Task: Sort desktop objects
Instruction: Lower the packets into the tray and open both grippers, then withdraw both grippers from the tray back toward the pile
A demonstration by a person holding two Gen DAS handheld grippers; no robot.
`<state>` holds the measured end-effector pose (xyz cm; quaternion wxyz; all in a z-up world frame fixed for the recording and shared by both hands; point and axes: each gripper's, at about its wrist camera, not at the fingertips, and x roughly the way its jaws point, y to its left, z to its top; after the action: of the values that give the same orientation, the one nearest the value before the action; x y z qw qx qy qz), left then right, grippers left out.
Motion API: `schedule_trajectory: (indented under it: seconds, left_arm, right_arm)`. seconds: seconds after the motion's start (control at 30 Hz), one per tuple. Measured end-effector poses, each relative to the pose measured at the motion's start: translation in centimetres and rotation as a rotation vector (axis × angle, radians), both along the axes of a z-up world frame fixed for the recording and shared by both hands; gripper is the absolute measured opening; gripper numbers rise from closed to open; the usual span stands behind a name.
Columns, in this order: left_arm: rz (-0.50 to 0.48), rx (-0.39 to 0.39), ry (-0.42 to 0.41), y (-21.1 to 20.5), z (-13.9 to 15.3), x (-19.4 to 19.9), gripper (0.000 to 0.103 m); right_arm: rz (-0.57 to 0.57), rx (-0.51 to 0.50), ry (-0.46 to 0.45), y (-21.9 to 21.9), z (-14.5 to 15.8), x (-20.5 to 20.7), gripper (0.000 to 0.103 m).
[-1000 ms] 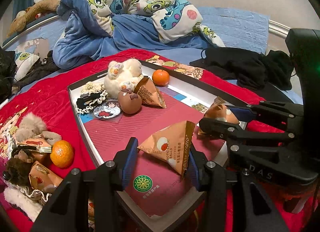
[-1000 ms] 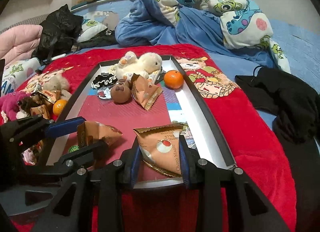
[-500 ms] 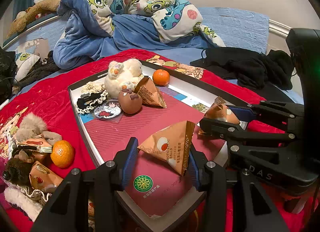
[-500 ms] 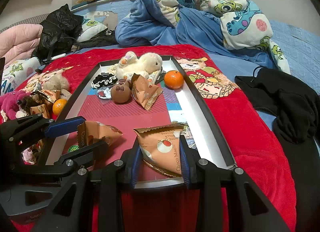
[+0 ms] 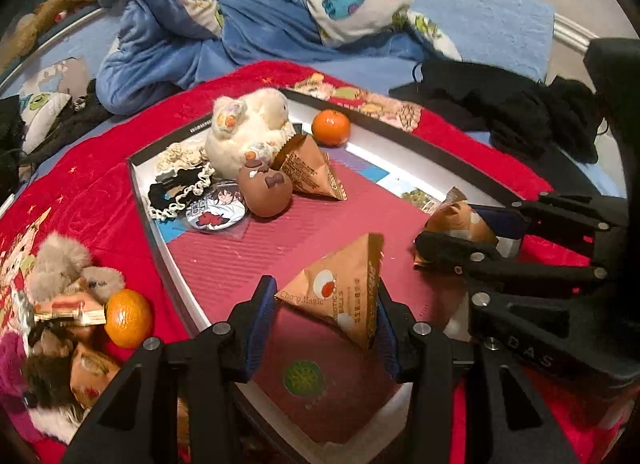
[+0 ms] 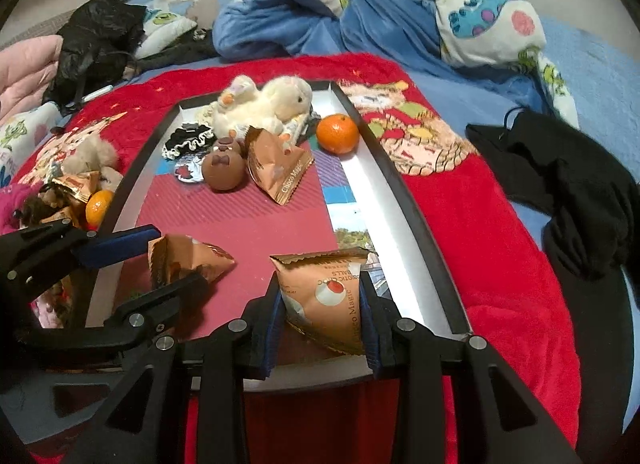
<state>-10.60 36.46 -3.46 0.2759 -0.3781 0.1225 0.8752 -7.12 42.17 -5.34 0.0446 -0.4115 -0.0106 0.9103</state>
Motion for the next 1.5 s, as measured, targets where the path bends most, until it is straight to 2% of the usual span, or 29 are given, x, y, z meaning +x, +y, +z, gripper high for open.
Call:
schedule_trajectory:
  seconds: [0.13,0.37,0.47,0.53,0.67,0.73,0.77,0.8,0.93,1.07,1.13,1.17,1.23,1.27,1.3,1.5]
  left_arm:
    - [0.011,-0.032,0.028,0.3,-0.4,-0.3,0.047]
    - [0.014,0.007,0.078,-0.1,-0.5,0.0,0.047]
    - [0.011,0.019,0.089,-0.2,-0.4,0.1,0.047]
    - [0.012,0.013,0.094,-0.3,-0.3,0.2,0.048]
    - [0.010,0.015,0.121,-0.8,-0.3,0.6,0.048]
    - [0.019,-0.002,0.138,-1.1,-0.1,0.8,0.055]
    - [0.041,-0.002,0.145,-1.4,0.0,0.7,0.065]
    - [0.030,0.019,0.145,-1.7,0.2,0.7,0.067]
    - [0.002,0.049,0.133,-2.0,0.4,0.9,0.072]
    - [-0.005,0.058,0.134,-2.2,0.5,1.0,0.074]
    - [-0.001,0.092,0.124,-2.6,0.8,1.1,0.078]
    - [-0.002,0.113,0.115,-2.9,0.9,1.1,0.081]
    - [-0.017,0.165,0.095,-3.3,1.2,1.2,0.093]
    - [-0.030,0.184,0.089,-3.4,1.3,1.4,0.103]
    - [-0.023,0.195,0.093,-3.5,1.5,1.5,0.103]
    - [-0.017,0.190,0.096,-3.9,1.4,1.7,0.103]
  right_arm:
    - [0.001,0.008,-0.018,0.0,-0.3,-0.4,0.034]
    - [0.004,0.031,0.023,-0.2,-0.5,0.0,0.036]
    - [-0.007,0.075,0.053,-0.3,-0.4,0.5,0.044]
    - [-0.007,0.061,0.068,0.0,-0.4,0.6,0.045]
    - [-0.002,0.057,0.081,-0.1,-0.4,0.6,0.054]
    - [0.005,0.055,0.083,-0.1,-0.4,0.5,0.057]
    - [-0.010,0.075,0.089,-0.2,-0.3,0.6,0.069]
    - [-0.048,0.098,0.093,0.0,-0.3,0.6,0.079]
    - [-0.026,0.053,0.121,0.8,0.3,1.5,0.081]
    - [-0.029,0.066,0.135,0.7,0.4,1.9,0.082]
    - [-0.031,0.056,0.140,0.7,0.5,2.1,0.083]
    - [-0.031,0.040,0.147,0.8,0.7,2.3,0.084]
    - [-0.031,0.001,0.160,1.3,0.8,2.5,0.087]
    - [-0.030,-0.020,0.170,1.4,1.0,2.7,0.089]
    - [-0.028,-0.032,0.176,1.5,1.0,2.8,0.093]
    - [-0.037,0.004,0.178,0.8,1.1,3.1,0.096]
